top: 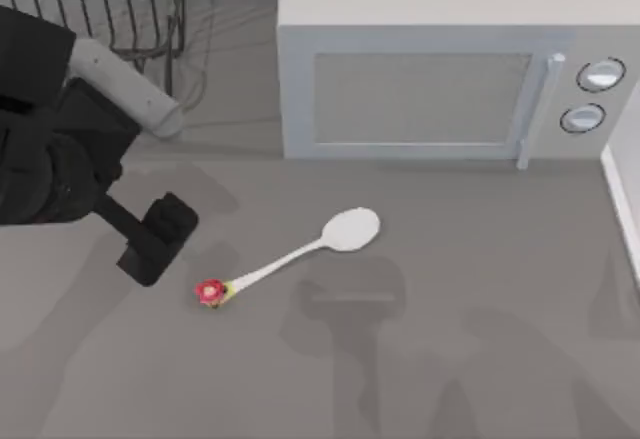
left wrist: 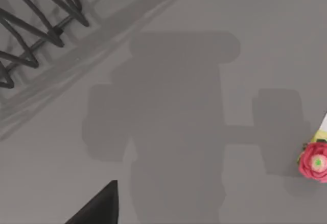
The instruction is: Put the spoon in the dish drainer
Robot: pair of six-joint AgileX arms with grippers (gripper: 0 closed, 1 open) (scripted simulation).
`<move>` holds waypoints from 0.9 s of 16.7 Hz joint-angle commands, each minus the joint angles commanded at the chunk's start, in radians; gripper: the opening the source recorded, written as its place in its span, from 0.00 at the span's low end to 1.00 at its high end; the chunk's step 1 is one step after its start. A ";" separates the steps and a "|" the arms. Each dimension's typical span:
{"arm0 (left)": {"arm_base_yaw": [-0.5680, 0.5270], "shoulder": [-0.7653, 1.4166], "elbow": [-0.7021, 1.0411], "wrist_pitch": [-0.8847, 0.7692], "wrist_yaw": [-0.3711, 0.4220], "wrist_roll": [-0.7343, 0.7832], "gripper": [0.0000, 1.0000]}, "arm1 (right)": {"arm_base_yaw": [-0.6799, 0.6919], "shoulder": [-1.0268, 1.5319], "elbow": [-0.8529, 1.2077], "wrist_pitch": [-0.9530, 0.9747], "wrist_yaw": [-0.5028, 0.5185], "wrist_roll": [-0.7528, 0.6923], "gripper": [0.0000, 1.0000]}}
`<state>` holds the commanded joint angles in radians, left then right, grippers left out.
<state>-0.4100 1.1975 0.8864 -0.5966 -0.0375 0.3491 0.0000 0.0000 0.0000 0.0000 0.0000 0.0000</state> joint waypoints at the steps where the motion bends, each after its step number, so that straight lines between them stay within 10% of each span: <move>1: -0.027 0.097 0.073 -0.055 0.000 0.023 1.00 | 0.000 0.000 0.000 0.000 0.000 0.000 1.00; 15: -0.187 0.852 0.757 -0.559 0.034 0.138 1.00 | 0.000 0.000 0.000 0.000 0.000 0.000 1.00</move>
<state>-0.5972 2.0499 1.6437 -1.1556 -0.0037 0.4875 0.0000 0.0000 0.0000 0.0000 0.0000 0.0000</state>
